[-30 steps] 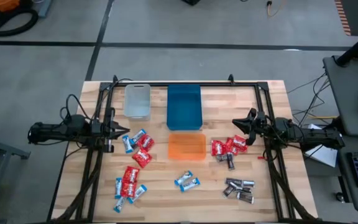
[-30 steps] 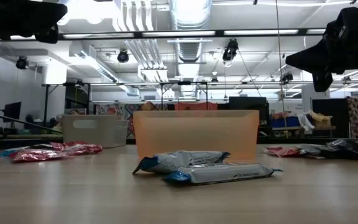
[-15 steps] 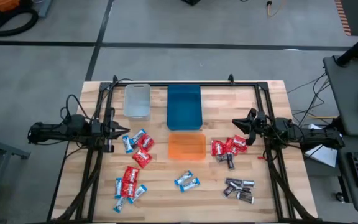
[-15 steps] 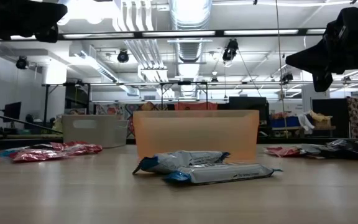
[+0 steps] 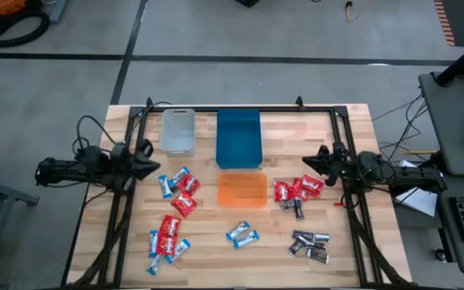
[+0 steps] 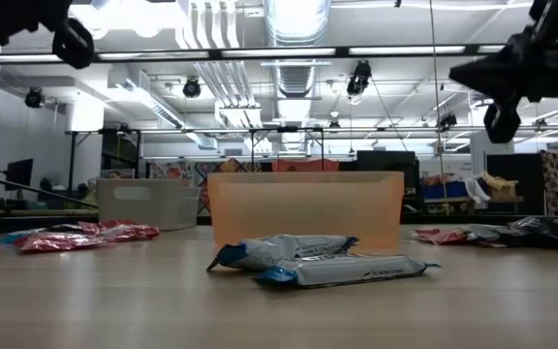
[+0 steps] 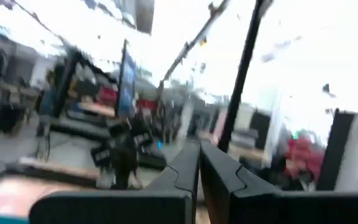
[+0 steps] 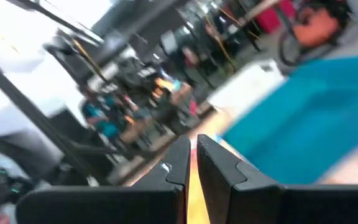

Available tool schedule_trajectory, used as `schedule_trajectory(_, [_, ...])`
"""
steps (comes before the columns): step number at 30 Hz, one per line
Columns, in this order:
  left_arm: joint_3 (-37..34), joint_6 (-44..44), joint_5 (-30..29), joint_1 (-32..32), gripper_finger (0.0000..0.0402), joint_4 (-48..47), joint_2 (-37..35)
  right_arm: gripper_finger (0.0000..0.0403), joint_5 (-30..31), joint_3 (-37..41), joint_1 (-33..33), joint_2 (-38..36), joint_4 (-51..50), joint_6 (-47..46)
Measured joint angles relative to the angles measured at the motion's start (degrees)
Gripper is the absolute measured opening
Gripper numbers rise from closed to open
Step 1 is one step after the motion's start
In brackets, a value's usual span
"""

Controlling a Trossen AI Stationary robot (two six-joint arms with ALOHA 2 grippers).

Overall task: Sort candy
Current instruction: Put the red candy into the blue bin

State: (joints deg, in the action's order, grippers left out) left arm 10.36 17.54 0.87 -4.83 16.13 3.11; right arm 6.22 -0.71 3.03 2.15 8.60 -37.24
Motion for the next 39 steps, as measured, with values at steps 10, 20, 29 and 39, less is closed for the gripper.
schedule_trajectory(10, [-0.01,-1.79,-0.11,-0.01,0.0000,-0.63,1.25,0.0022,-1.36,-7.07,0.00,0.26,1.48,-1.20])
schedule_trajectory(20, [-0.01,5.09,2.81,-0.05,0.0000,-0.61,8.57,0.0022,9.71,-17.84,-0.02,10.39,-10.53,4.41])
schedule_trajectory(29, [-0.43,8.65,-2.58,-0.07,0.0000,1.48,19.85,0.0022,8.30,-34.03,-0.02,33.30,-45.26,-0.28])
schedule_trajectory(39, [1.74,1.07,-8.88,-0.04,0.0000,2.31,23.05,0.0056,5.70,-42.39,-0.02,51.75,-59.86,10.86])
